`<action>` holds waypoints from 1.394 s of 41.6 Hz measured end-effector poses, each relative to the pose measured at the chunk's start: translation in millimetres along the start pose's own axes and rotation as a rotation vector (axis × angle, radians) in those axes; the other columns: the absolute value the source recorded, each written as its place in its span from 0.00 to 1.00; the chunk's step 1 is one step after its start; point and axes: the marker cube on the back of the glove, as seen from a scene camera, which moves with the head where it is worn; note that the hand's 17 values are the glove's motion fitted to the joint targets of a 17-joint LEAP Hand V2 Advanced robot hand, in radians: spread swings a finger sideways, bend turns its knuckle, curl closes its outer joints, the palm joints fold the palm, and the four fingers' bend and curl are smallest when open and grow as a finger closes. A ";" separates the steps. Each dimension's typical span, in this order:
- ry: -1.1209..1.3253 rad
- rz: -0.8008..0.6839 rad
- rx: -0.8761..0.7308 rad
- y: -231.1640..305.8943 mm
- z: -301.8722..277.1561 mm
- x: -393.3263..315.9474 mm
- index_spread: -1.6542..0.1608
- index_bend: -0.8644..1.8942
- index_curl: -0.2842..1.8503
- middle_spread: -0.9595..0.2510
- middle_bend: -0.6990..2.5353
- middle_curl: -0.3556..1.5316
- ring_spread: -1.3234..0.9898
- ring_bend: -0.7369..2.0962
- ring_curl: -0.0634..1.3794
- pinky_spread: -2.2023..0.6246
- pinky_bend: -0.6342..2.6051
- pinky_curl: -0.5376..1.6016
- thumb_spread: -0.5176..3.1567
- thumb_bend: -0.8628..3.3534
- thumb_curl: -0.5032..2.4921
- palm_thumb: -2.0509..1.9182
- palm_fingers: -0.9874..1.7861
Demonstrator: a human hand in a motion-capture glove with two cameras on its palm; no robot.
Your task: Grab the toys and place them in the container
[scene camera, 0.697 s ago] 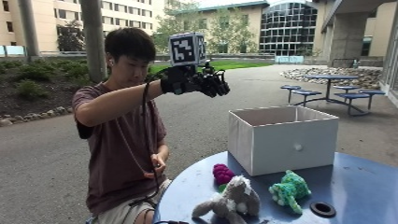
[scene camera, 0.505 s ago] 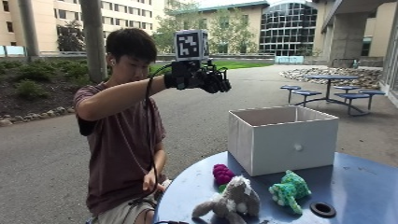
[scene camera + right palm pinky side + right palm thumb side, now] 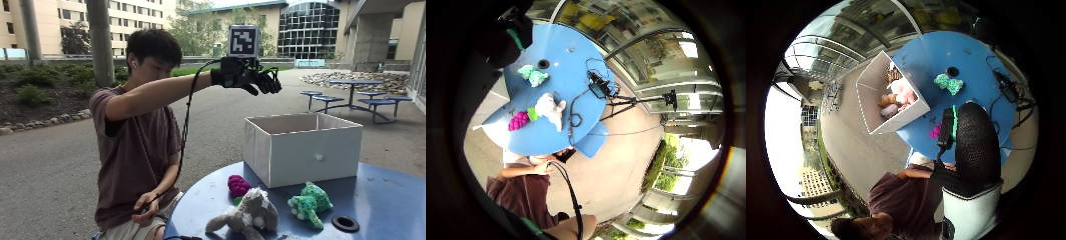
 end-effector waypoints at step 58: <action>-0.075 0.085 -0.344 -166.7 332.5 4.2 0.88 0.67 0.35 0.64 0.56 0.53 0.46 0.69 0.40 0.63 0.47 0.44 0.61 0.39 0.34 0.73 0.85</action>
